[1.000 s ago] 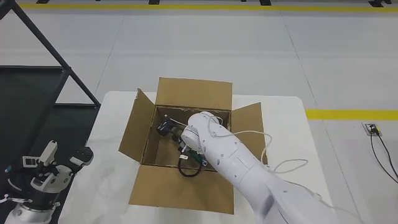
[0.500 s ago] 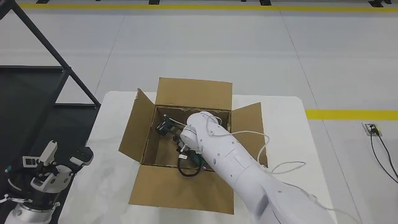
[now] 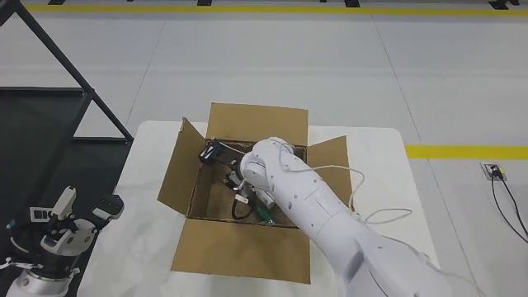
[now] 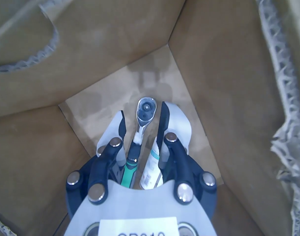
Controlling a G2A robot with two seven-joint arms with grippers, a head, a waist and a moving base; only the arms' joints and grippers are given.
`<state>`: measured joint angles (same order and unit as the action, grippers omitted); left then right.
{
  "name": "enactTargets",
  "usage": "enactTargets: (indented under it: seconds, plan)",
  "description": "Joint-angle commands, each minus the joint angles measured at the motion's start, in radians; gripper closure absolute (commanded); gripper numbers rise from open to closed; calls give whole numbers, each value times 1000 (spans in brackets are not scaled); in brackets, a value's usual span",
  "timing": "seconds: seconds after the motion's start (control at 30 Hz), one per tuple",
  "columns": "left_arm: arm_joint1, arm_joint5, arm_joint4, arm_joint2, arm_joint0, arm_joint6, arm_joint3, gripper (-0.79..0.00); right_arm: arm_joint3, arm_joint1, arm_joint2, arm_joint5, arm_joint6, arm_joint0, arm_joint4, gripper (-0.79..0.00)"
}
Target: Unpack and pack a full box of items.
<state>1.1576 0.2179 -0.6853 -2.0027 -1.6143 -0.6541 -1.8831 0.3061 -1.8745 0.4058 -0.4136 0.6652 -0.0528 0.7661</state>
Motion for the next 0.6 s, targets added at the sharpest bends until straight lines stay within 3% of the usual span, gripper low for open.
enactTargets:
  seconds: [0.0,0.13,0.3,0.5,0.57]
  plan:
    - [0,0,0,0,0,0,0,-785,23,16,10,-14,-36,-6,8,-323]
    - [0,0,0,0,0,0,0,-785,103,55,31,-17,-96,-30,38,-342]
    - [0,0,0,0,0,0,0,-785,287,123,73,49,-124,-90,101,-345]
    - [0,0,0,0,0,0,0,-785,732,254,198,198,-3,-272,251,-339]
    - [0,0,0,0,0,0,0,-785,929,307,279,227,63,-379,318,-345]
